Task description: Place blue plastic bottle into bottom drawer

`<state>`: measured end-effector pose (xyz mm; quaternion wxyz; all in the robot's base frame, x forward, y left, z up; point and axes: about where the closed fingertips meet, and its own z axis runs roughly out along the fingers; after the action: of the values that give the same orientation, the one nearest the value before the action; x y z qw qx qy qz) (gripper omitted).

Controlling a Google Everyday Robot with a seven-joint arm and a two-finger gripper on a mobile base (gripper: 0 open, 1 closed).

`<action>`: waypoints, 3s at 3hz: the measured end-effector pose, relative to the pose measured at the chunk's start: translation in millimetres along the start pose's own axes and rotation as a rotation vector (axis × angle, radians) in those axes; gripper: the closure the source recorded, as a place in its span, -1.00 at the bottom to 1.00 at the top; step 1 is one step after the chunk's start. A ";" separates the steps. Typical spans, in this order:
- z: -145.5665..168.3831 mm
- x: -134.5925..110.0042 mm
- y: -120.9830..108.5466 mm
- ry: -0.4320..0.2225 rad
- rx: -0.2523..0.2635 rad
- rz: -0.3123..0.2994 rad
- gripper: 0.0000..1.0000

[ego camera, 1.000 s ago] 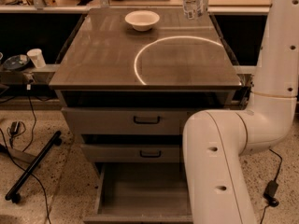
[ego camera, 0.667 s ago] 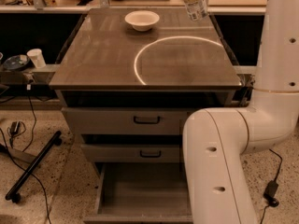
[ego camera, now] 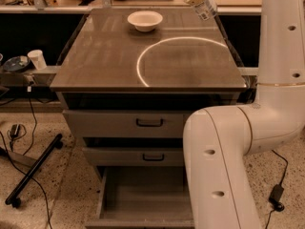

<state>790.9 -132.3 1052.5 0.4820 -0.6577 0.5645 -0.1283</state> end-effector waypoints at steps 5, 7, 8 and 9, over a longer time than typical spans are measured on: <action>0.1 4.3 17.8 0.041 -0.046 -0.067 1.00; -27.8 -1.9 30.4 0.010 0.003 -0.027 1.00; -34.6 3.4 28.2 0.032 0.017 -0.020 1.00; -72.9 29.4 19.2 0.144 0.085 0.009 1.00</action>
Offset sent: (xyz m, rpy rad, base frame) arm 0.0042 0.0095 -0.0084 -0.5001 0.0185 -0.0108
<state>736.7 -191.5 1063.2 0.4683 -0.6230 0.5948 -0.1969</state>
